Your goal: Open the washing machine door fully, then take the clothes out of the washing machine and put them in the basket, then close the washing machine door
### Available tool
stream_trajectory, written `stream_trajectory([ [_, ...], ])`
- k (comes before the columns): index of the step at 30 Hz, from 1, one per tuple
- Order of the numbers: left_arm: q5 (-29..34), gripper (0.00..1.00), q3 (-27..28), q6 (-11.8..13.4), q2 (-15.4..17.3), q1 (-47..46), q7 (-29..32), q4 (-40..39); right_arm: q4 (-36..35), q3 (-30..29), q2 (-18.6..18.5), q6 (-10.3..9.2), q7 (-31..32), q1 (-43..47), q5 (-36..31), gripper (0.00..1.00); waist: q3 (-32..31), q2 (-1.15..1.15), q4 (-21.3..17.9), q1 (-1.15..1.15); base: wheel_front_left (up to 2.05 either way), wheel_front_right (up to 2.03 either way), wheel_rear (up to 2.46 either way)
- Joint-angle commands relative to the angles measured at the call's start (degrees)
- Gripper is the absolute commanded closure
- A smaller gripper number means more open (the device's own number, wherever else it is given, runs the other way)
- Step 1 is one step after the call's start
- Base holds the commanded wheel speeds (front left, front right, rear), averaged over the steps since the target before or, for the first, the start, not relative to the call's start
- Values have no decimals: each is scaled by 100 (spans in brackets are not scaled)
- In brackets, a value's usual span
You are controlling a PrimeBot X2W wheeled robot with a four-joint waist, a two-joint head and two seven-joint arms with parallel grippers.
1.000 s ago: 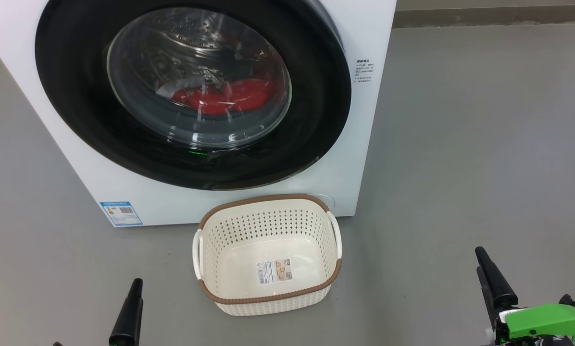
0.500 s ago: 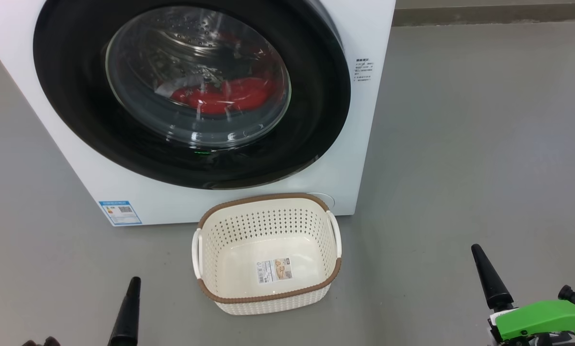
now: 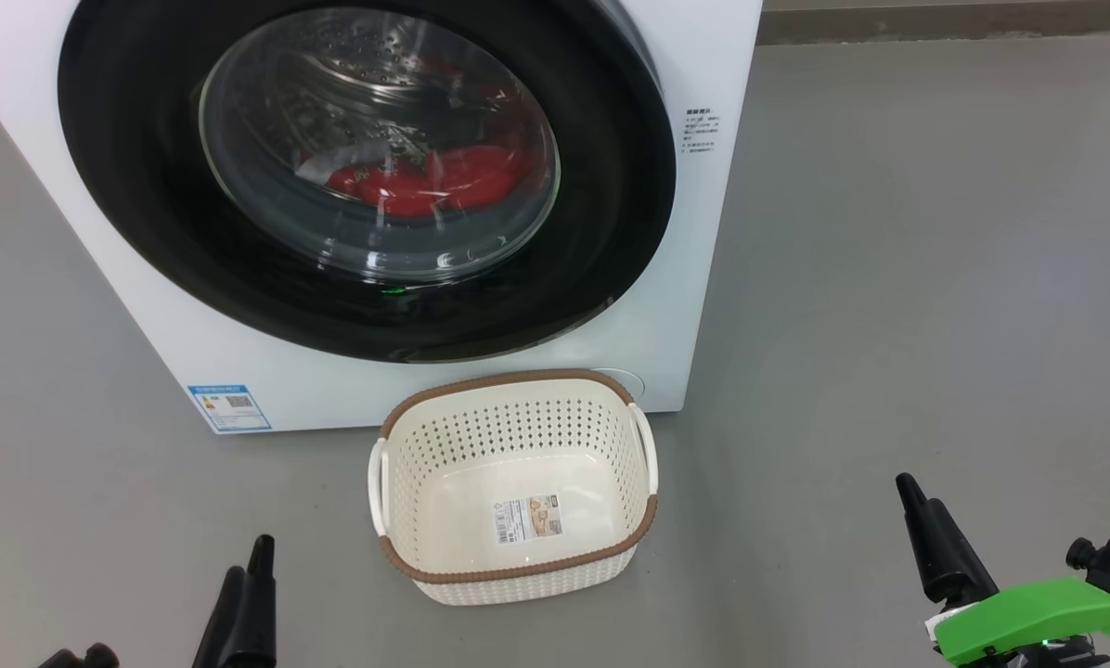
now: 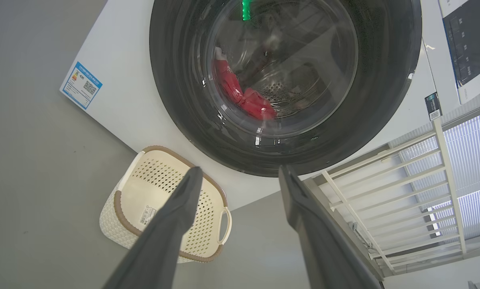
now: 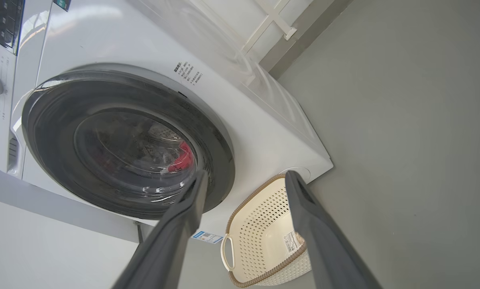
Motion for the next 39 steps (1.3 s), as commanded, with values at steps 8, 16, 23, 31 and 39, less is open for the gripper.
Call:
stream_trajectory([
  [8, 776, 0, 41, 94, 106, -17, -197, -295, -223, 161, -194, 1, -198, -17, -575, 0, 7, 0, -20, -1, 0, 0, 0],
  [16, 1366, 0, 15, 152, 113, 26, -333, -376, -272, 233, -265, 1, -332, 20, -1047, 0, 23, 0, -19, -1, 0, 0, 0],
  [23, 1839, 0, 10, 175, 119, 62, -452, -436, -306, 267, -310, 1, -450, 43, -1486, 0, 49, 0, -21, -1, 0, 0, 0],
  [31, 2352, 0, -4, 218, 126, 81, -588, -513, -360, 309, -357, 2, -585, 48, -1959, 0, 96, 0, -34, -1, 0, 0, 0],
  [39, 2855, 0, -4, 244, 134, 110, -724, -571, -384, 362, -410, 2, -719, 57, -2410, 0, 123, 0, -62, -1, 0, 0, 0],
])
